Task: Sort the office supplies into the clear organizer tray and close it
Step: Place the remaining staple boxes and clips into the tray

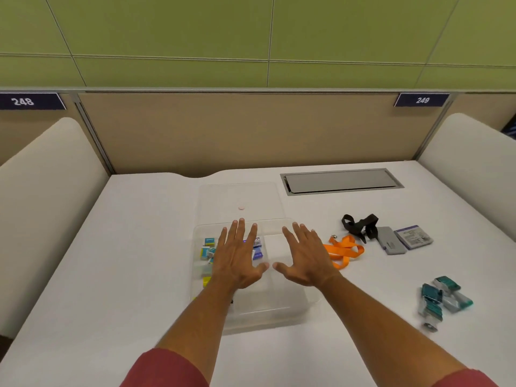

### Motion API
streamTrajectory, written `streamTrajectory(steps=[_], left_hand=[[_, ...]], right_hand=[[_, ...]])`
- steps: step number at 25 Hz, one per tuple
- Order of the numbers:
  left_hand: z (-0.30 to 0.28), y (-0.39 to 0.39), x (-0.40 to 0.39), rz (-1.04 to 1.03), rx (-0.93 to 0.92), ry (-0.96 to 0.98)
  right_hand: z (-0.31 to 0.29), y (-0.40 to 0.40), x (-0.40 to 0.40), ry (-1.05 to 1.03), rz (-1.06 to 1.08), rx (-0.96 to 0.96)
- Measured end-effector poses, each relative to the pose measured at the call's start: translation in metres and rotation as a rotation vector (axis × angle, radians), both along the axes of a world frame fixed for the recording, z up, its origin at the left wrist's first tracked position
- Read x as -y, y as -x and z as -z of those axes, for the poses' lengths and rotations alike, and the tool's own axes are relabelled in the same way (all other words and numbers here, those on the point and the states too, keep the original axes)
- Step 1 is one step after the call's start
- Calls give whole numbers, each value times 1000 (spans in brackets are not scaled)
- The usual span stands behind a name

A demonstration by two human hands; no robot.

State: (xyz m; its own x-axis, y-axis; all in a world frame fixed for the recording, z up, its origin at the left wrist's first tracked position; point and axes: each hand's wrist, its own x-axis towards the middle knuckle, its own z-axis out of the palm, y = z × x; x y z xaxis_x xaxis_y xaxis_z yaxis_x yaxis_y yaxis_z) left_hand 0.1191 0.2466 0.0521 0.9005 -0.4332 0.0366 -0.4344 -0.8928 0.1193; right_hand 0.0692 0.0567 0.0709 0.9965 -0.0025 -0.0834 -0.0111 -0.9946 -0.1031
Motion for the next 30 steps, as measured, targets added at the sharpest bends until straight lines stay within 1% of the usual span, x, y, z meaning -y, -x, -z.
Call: streamTrajectory(steps=[5, 10, 17, 23, 30], left_hand=[[6, 20, 34, 96, 27, 3], [3, 37, 70, 148, 22, -6], [5, 70, 131, 164, 5, -23], [12, 116, 195, 161, -19, 2], [26, 160, 266, 151, -114, -36]], right_hand=[[5, 38, 31, 21, 87, 31], [6, 66, 63, 13, 153, 45], [11, 101, 120, 18, 200, 36], [17, 141, 184, 16, 214, 13], [30, 181, 252, -41, 243, -32]])
